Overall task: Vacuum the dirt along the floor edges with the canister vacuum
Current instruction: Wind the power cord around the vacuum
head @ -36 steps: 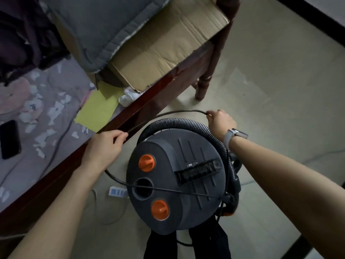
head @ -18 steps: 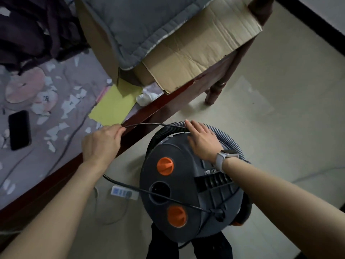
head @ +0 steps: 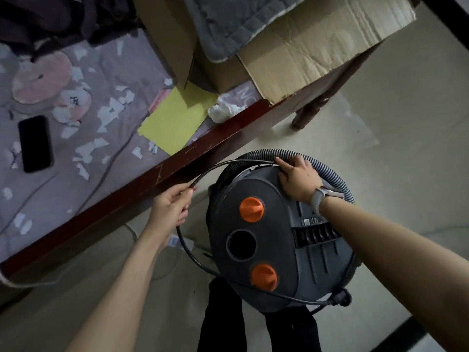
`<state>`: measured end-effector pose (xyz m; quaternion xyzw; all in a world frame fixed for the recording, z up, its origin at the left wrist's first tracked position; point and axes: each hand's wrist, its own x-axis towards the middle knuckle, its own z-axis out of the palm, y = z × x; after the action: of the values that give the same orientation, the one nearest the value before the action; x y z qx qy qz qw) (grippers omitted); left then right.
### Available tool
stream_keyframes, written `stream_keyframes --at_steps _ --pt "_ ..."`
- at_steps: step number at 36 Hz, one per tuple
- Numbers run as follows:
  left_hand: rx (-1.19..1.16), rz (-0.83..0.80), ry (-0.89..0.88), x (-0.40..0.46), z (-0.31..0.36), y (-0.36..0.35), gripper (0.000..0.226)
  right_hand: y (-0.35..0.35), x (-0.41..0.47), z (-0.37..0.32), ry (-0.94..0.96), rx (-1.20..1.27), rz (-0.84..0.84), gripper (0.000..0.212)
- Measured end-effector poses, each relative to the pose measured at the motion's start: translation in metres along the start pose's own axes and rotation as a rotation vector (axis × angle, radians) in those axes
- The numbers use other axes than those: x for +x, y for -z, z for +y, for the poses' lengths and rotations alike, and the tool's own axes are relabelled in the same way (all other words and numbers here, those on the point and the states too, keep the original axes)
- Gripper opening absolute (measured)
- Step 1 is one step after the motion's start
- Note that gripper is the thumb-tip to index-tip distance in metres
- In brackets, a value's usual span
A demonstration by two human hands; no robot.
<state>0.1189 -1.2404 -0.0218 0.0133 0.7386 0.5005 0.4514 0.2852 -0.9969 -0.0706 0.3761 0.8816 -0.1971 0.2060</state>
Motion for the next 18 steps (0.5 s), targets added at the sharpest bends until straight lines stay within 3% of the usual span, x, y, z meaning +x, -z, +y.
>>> stream_keyframes --at_steps 3,8,11,14,18 --pt "0.085 0.051 -0.034 0.003 -0.007 -0.002 0.018 0.005 -0.002 -0.005 0.001 0.133 0.024 0.047" --pt "0.104 0.128 -0.042 0.006 -0.007 -0.006 0.025 0.02 -0.051 -0.032 0.103 0.451 0.227 0.038" --pt "0.079 0.186 -0.013 0.003 -0.008 -0.01 0.027 0.005 -0.099 -0.039 0.142 0.494 0.316 0.037" --pt "0.034 0.183 0.009 -0.004 -0.01 -0.014 0.029 -0.018 -0.142 -0.036 0.066 0.52 0.371 0.034" --pt "0.009 0.171 0.029 -0.016 -0.012 -0.018 0.025 -0.042 -0.179 -0.038 0.069 0.398 0.402 0.036"
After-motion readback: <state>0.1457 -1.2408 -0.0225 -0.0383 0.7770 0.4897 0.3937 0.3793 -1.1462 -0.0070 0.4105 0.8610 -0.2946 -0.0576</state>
